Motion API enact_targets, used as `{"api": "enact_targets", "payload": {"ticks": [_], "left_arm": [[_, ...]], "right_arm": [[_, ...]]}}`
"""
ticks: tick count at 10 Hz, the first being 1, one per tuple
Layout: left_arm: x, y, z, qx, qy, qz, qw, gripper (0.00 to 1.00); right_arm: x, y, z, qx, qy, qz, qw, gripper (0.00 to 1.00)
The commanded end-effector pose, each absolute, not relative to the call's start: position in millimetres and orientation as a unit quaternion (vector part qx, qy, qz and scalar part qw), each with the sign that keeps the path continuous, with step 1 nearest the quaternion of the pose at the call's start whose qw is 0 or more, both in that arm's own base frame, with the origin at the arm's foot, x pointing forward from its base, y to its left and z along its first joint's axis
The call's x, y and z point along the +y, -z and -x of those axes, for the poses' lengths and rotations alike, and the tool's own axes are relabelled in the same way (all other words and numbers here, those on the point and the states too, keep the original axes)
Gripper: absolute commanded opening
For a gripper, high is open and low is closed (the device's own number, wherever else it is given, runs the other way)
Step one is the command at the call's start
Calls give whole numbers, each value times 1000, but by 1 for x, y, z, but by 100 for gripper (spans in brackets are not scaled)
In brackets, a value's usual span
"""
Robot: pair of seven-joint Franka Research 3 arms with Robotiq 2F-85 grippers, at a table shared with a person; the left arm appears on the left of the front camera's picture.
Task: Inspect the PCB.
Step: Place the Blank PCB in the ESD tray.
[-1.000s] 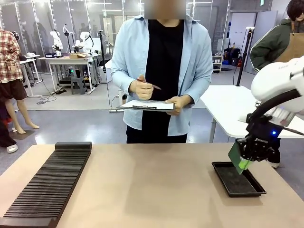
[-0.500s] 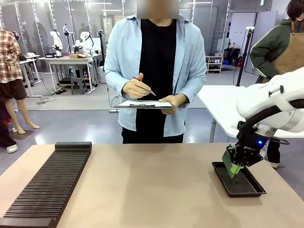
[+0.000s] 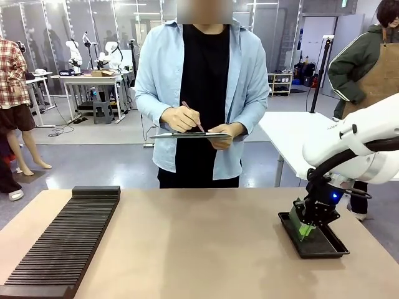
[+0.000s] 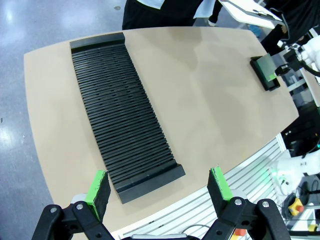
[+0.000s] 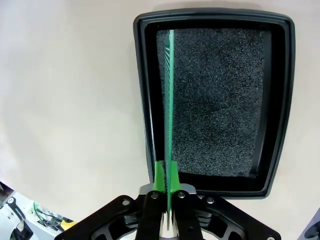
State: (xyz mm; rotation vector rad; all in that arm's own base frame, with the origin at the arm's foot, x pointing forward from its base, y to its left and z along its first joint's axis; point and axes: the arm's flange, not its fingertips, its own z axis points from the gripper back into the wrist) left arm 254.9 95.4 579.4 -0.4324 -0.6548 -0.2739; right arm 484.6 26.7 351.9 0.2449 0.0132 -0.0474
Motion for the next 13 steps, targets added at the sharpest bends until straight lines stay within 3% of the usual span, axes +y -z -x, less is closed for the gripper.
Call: {"api": "enact_targets", "payload": {"ticks": [1, 3, 4, 6, 8, 9, 10, 13], "left_arm": [[94, -579, -253, -316, 124, 203, 919, 100], [94, -579, -253, -316, 124, 203, 919, 100], [94, -579, -253, -316, 124, 203, 919, 100], [94, -579, -253, -316, 124, 203, 919, 100], [94, -579, -253, -316, 124, 203, 919, 100], [94, -579, -253, -316, 124, 203, 919, 100], [94, -579, -253, -316, 124, 203, 919, 100], [94, -579, -253, -316, 124, 203, 919, 100]], "right_arm": [[29, -349, -489, 11, 19, -112, 993, 3], [29, -347, -487, 17, 25, -106, 994, 34], [28, -346, -485, 16, 27, -100, 995, 62], [26, -350, -480, 12, 31, -83, 996, 100], [26, -358, -476, 2, 33, -66, 997, 100], [24, -362, -475, -2, 37, -56, 998, 91], [21, -365, -475, -6, 41, -50, 998, 100], [15, -374, -473, -10, 50, -41, 998, 100]]}}
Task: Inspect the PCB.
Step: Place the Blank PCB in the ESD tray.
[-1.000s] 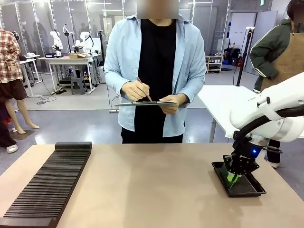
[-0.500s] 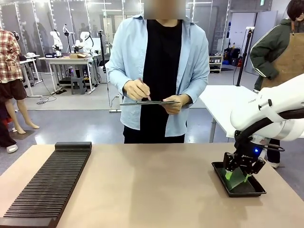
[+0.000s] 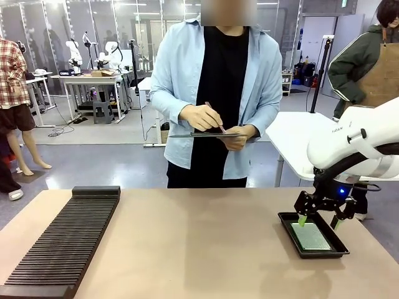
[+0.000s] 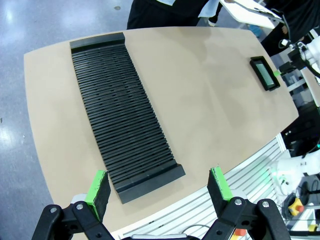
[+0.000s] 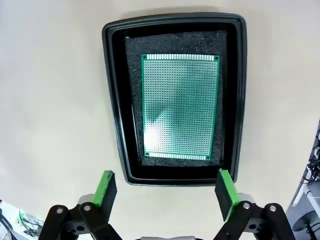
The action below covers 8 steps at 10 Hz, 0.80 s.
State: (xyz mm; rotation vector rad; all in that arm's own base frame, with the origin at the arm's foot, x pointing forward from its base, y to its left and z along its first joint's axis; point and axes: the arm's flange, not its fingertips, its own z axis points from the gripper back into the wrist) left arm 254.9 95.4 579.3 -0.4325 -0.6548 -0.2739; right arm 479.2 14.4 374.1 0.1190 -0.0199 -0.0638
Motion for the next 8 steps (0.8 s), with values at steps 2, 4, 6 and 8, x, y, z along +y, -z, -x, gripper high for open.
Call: {"api": "enact_targets", "payload": {"ticks": [2, 4, 6, 8], "left_arm": [[94, -579, -253, -316, 124, 203, 919, 100], [94, -579, -253, -316, 124, 203, 919, 100], [94, -579, -253, -316, 124, 203, 919, 100], [94, -579, -253, -316, 124, 203, 919, 100]], "right_arm": [[17, -372, -478, -22, 58, -41, 997, 100], [13, -375, -478, -12, 37, -57, 998, 100], [13, -375, -478, -12, 37, -57, 998, 100], [13, -375, -478, -12, 37, -57, 998, 100]]}}
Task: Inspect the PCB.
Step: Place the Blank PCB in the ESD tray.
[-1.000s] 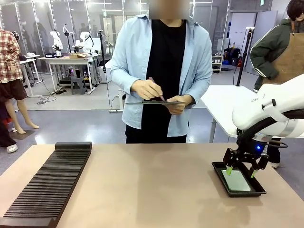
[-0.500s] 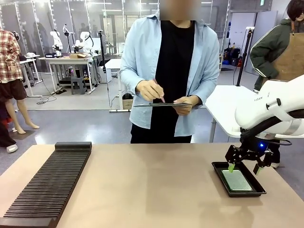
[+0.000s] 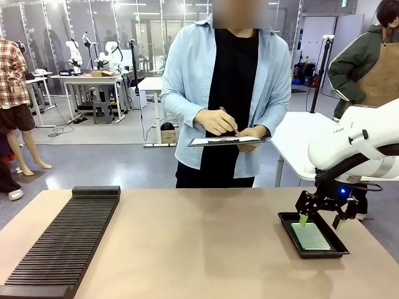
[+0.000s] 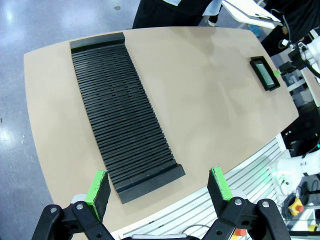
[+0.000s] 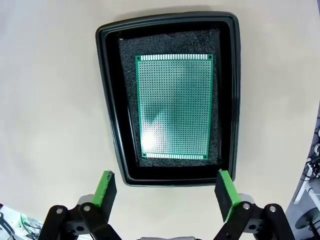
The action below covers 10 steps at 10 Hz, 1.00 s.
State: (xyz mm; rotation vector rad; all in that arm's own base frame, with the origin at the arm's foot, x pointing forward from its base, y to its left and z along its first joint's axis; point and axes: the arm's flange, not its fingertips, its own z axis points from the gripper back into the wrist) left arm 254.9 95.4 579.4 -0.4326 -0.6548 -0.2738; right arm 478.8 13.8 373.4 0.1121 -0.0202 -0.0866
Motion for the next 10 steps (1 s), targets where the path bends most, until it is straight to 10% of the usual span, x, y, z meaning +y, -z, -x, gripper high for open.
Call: {"api": "enact_targets", "payload": {"ticks": [1, 10], "left_arm": [[94, -579, -253, -316, 124, 203, 919, 100], [94, -579, -253, -316, 124, 203, 919, 100]], "right_arm": [[13, -375, -478, -12, 37, -57, 998, 100], [9, -454, -450, -32, 14, -91, 995, 100]]}}
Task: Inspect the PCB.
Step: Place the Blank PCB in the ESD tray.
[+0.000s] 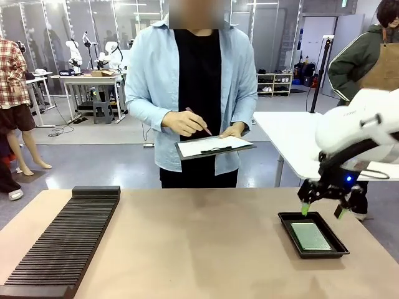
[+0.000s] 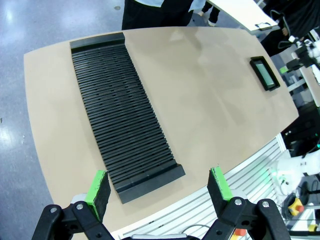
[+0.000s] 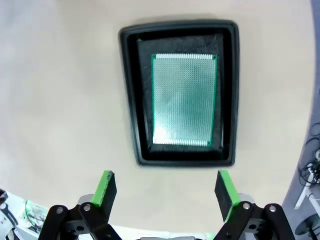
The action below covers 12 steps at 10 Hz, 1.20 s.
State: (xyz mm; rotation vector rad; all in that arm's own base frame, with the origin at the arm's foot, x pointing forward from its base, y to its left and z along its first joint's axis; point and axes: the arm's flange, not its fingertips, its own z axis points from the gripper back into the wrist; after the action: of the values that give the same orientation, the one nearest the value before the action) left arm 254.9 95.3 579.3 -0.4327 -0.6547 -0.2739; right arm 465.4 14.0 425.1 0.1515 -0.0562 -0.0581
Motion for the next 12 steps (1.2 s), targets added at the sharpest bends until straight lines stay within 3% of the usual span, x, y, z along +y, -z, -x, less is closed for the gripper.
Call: {"api": "enact_targets", "payload": {"ticks": [1, 6, 10, 12], "left_arm": [[94, -579, -253, -316, 124, 203, 919, 100], [94, -579, -253, -316, 124, 203, 919, 100], [94, -579, -253, -316, 124, 203, 919, 100], [94, -579, -253, -316, 124, 203, 919, 100]], "right_arm": [[2, -479, -435, -37, 11, -104, 994, 100], [-76, -576, -345, -67, -14, -309, 949, 100], [-124, -593, -296, -143, -16, -414, 899, 100], [-133, -595, -280, -184, -21, -425, 886, 100]]}}
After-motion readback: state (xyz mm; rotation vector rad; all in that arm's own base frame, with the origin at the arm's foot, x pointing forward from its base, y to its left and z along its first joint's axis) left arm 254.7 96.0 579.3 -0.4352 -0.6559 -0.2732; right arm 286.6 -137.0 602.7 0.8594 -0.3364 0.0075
